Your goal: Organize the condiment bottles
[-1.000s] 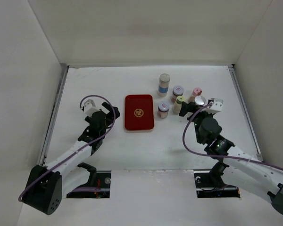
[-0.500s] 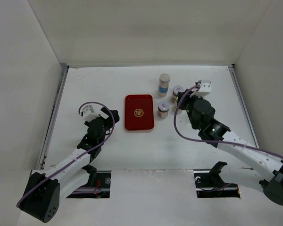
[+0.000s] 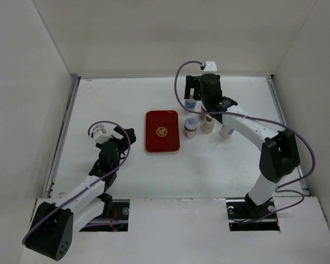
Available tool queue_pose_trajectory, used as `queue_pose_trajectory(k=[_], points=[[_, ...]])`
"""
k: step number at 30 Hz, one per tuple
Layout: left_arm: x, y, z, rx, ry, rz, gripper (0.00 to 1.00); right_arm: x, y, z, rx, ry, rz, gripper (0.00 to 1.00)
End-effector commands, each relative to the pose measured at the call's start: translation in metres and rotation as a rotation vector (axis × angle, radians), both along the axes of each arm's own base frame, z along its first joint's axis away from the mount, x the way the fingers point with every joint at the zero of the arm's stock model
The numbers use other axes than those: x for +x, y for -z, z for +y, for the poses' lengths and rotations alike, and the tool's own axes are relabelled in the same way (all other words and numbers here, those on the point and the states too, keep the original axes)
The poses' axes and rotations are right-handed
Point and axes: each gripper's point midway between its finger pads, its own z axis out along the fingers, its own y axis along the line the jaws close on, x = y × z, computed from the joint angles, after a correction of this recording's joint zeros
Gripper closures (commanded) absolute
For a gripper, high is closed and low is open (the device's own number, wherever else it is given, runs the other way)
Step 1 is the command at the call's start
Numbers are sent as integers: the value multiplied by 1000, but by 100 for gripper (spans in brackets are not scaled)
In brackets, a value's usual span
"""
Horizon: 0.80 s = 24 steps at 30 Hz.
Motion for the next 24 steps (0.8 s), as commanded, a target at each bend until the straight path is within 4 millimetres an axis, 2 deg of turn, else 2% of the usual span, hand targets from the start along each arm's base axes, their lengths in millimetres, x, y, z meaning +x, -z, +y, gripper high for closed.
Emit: queue_pose_trajectory(k=[1, 7, 14, 15, 17, 18, 20, 22, 24], points=[[4, -8, -6, -14, 25, -49, 0, 22, -6, 17, -10, -71, 7, 0], [9, 2, -10, -8, 39, -20, 0, 53, 25, 20, -52, -80, 80, 0], [13, 6, -12, -6, 47, -10, 0, 65, 60, 17, -62, -60, 134, 0], [13, 6, -14, -10, 59, -9, 0, 67, 63, 18, -69, -64, 141, 2], [12, 3, -15, -16, 63, -24, 0, 68, 66, 20, -74, -57, 137, 19], [12, 2, -14, -16, 60, -27, 0, 69, 62, 19, -66, -49, 126, 28], [12, 4, -12, -12, 47, -24, 0, 71, 41, 18, -31, -34, 54, 41], [13, 6, -13, -11, 54, -14, 0, 69, 5, 19, 22, -23, -60, 47], [12, 3, -16, -18, 69, -24, 0, 58, -30, 29, 52, -37, -159, 49]])
